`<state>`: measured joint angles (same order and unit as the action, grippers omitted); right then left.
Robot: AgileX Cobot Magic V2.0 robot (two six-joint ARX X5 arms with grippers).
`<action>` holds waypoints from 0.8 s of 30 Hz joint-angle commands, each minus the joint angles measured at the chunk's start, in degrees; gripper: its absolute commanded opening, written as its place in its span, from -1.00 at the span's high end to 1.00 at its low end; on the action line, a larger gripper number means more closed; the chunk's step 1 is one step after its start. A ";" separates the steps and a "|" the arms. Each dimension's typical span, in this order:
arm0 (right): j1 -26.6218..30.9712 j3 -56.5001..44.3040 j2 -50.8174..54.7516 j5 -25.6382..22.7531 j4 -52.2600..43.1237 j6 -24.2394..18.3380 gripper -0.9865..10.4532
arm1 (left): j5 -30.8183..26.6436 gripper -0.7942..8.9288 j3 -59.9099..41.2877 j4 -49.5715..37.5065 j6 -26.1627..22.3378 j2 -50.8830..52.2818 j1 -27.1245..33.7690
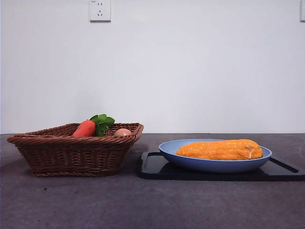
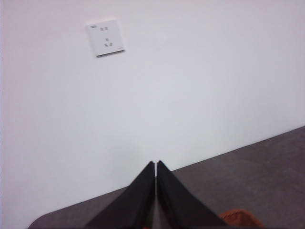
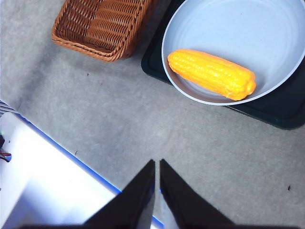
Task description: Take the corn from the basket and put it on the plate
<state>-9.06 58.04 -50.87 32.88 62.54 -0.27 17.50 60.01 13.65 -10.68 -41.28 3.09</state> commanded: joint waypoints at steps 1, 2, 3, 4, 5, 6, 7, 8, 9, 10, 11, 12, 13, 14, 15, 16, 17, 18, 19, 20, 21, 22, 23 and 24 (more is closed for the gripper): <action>-0.17 0.94 -0.33 0.11 -0.37 -1.07 0.82 | 0.04 0.82 -9.49 -4.59 1.79 4.52 1.18; -0.20 0.94 -0.33 0.11 -0.37 -1.07 0.82 | 0.02 0.82 -12.74 -6.12 2.45 6.56 1.66; -0.17 0.94 -0.33 0.11 -0.37 -1.07 0.82 | 0.00 0.82 -15.39 -7.21 2.89 8.26 2.08; -0.20 0.94 -0.33 0.11 -0.37 -1.07 0.82 | 0.00 0.82 -18.40 -8.26 3.30 10.16 2.49; -0.20 0.94 -0.33 0.11 -0.37 -1.07 0.82 | -0.02 0.82 -21.20 -9.20 3.76 11.89 2.84; -0.20 0.94 -0.33 0.11 -0.37 -1.07 0.82 | -0.02 0.82 -23.63 -9.97 4.20 13.44 3.13; -0.20 0.94 -0.33 0.11 -0.37 -1.07 0.82 | -0.04 0.82 -26.03 -10.62 4.57 14.93 3.39; -0.20 0.94 -0.33 0.11 -0.37 -1.07 0.82 | -0.17 0.82 -28.46 -11.19 4.96 16.48 3.58; -0.20 0.94 -0.33 0.11 -0.37 -1.07 0.82 | -0.57 0.82 -30.51 -11.74 5.38 17.75 3.72; -0.20 0.94 -0.33 0.11 -0.37 -1.07 0.82 | -1.49 0.82 -32.70 -12.22 5.75 19.15 3.76; -0.20 0.94 -0.33 0.11 -0.37 -1.07 0.82 | -2.27 0.82 -34.80 -12.33 5.77 20.55 3.76; -0.20 0.94 -0.33 0.11 -0.39 -1.07 0.82 | -2.95 0.82 -36.48 -12.35 5.77 21.70 3.76; -0.20 0.94 -0.33 0.11 -0.37 -1.07 0.82 | -3.32 0.82 -38.40 -12.37 5.77 23.10 3.76; -0.17 0.94 -0.33 0.11 -0.37 -1.07 0.82 | -3.52 0.82 -40.26 -12.39 5.84 24.55 3.76; -0.20 0.94 -0.33 0.11 -0.37 -1.07 0.82 | -3.61 0.82 -41.79 -12.35 5.90 25.75 3.76; -0.17 0.94 -0.33 0.11 -0.37 -1.07 0.82 | -3.63 0.82 -43.47 -12.37 6.10 27.15 3.76; -0.17 0.94 -0.33 0.11 -0.37 -1.07 0.82 | -3.65 0.82 -45.18 -12.28 6.32 28.70 3.76; -0.20 0.94 -0.33 0.11 -0.37 -1.07 0.82 | -3.65 0.82 -46.40 -12.26 6.51 29.79 3.76; -0.20 0.94 -0.33 0.11 -0.37 -1.07 0.82 | -3.65 0.82 -47.80 -12.26 6.88 31.06 3.76; -0.20 0.94 -0.33 0.11 -0.37 -1.07 0.82 | -3.65 0.82 -49.09 -11.91 7.19 32.30 3.76; -0.20 0.94 -0.33 0.11 -0.37 -1.07 0.82 | -3.67 0.82 -50.05 -11.45 7.34 33.31 3.76; -0.20 0.94 -0.33 0.11 -0.37 -1.07 0.82 | -3.67 0.82 -51.06 -11.13 7.45 34.29 3.76; -0.20 0.94 -0.33 0.11 -0.37 -1.07 0.82 | -3.67 0.82 -52.02 -10.93 7.58 35.23 3.76; -0.20 0.94 -0.33 0.11 -0.37 -1.07 0.82 | -3.67 0.82 -52.76 -10.62 7.76 36.00 3.76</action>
<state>-9.06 58.04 -50.87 32.88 62.54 -0.27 13.85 7.57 3.46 -3.64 -5.52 6.63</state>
